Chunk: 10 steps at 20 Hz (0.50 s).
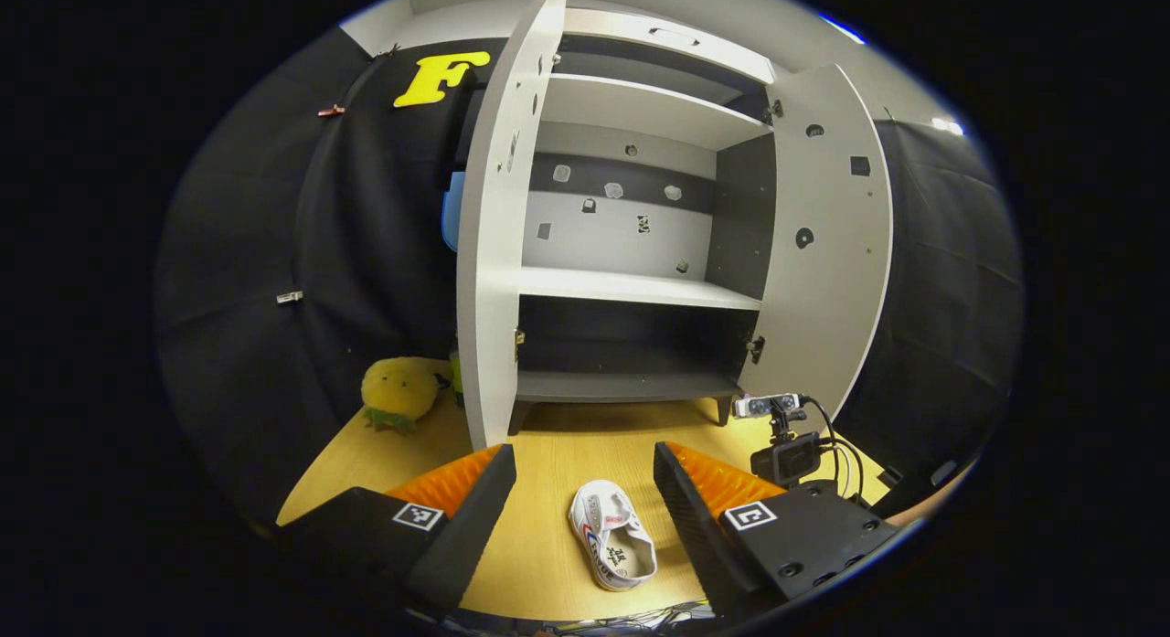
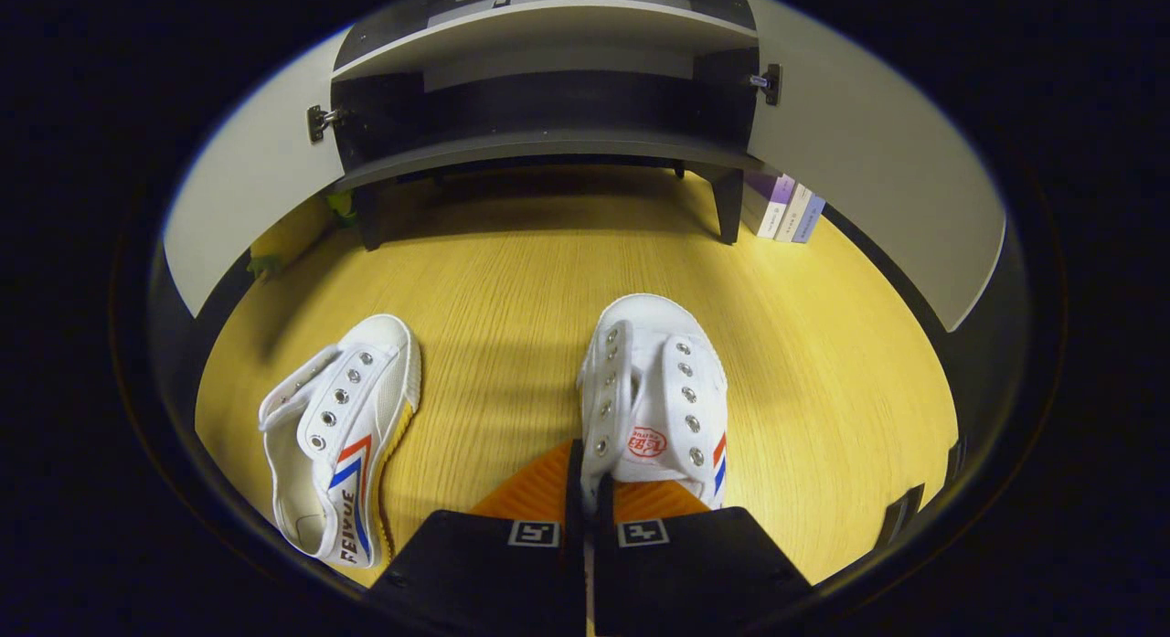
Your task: Grab one shoe with the right hand and put it into the shoe cabinet, grab the other shoe with the left hand and put it into the shoe cabinet; then close the right door with the right hand and the left door with the left hand.
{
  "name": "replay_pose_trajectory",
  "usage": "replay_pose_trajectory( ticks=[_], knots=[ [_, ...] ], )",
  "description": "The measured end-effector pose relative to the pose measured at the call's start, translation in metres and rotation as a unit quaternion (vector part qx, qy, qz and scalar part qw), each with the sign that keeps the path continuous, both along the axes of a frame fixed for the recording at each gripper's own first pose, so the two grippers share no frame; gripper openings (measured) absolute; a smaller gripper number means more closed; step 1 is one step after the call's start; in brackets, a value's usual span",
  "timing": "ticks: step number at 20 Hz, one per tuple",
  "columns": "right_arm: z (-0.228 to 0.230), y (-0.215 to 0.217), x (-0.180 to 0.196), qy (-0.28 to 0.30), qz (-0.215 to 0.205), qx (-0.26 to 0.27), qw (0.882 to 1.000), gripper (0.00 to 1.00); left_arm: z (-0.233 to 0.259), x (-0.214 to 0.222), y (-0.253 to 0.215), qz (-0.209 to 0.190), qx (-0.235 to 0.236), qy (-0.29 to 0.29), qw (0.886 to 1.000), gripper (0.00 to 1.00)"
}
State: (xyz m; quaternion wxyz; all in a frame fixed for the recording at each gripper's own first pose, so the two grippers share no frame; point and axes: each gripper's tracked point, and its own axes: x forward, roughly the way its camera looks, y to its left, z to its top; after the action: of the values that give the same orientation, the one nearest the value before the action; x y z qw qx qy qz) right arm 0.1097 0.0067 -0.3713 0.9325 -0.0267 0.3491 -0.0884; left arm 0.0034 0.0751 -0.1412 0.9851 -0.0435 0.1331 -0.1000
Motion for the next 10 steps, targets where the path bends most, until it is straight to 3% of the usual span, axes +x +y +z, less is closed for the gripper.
replay_pose_trajectory(
  ticks=[4, 10],
  knots=[
    [0.002, 0.0, 0.0, 0.0, 0.002, 0.015, 1.0, 0.05, -0.003, -0.001, -0.002, 0.0, 0.002, 0.009, 1.0, 0.95],
    [0.024, -0.005, -0.002, -0.024, 0.01, -0.014, 1.0, 0.05, -0.005, -0.004, -0.006, -0.01, 0.014, -0.002, 1.0, 0.95]
  ],
)
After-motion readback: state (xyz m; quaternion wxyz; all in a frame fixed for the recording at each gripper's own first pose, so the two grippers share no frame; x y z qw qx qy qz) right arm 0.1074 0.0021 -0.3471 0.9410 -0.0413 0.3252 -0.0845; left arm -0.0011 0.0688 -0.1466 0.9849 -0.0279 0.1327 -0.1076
